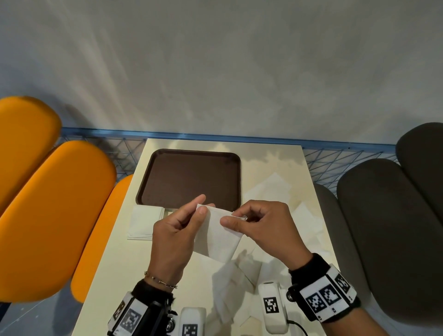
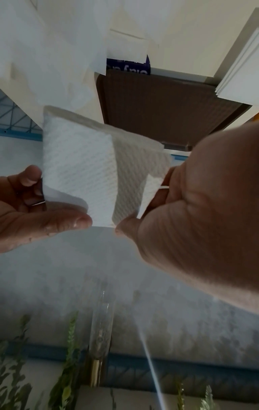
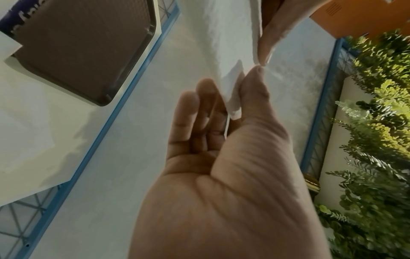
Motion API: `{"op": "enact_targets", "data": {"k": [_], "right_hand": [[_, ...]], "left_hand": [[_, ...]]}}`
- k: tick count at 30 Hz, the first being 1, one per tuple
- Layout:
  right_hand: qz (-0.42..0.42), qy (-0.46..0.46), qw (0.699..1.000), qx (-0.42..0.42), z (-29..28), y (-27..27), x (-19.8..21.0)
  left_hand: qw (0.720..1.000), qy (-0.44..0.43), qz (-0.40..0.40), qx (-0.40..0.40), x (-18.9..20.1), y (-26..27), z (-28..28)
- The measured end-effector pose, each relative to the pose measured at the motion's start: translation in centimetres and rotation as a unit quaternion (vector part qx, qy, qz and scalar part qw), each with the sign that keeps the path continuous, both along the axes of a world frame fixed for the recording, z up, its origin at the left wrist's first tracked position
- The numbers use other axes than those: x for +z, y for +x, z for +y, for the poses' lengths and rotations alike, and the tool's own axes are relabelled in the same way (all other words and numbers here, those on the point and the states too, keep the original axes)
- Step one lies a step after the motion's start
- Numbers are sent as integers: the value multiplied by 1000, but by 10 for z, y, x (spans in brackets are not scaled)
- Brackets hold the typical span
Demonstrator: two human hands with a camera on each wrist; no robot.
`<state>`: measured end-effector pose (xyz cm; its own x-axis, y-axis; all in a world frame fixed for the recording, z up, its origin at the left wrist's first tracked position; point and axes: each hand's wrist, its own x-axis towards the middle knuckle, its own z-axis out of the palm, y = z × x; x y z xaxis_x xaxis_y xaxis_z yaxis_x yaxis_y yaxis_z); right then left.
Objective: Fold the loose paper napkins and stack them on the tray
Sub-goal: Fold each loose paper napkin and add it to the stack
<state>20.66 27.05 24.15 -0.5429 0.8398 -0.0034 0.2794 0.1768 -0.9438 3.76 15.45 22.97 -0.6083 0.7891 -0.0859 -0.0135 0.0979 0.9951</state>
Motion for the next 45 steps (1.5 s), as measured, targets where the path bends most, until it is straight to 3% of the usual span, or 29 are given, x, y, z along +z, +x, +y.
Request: {"op": "enact_targets", "data": {"k": [14, 23, 31, 41, 45], "right_hand": [[-15, 3, 999, -31, -10, -1, -3], [39, -73, 997, 9, -7, 10, 5], [130, -160, 978, -22, -6, 8, 1], [68, -242, 966, 64, -13, 5, -12], [58, -241, 969, 22, -13, 12, -20]], "left_hand": [[1000, 6, -22, -13, 0, 8, -6], [999, 18, -21, 18, 5, 6, -7], [996, 11, -15, 91, -1, 5, -8], [994, -7, -26, 110, -12, 13, -6], [991, -15, -30, 127, -15, 18, -6]]}}
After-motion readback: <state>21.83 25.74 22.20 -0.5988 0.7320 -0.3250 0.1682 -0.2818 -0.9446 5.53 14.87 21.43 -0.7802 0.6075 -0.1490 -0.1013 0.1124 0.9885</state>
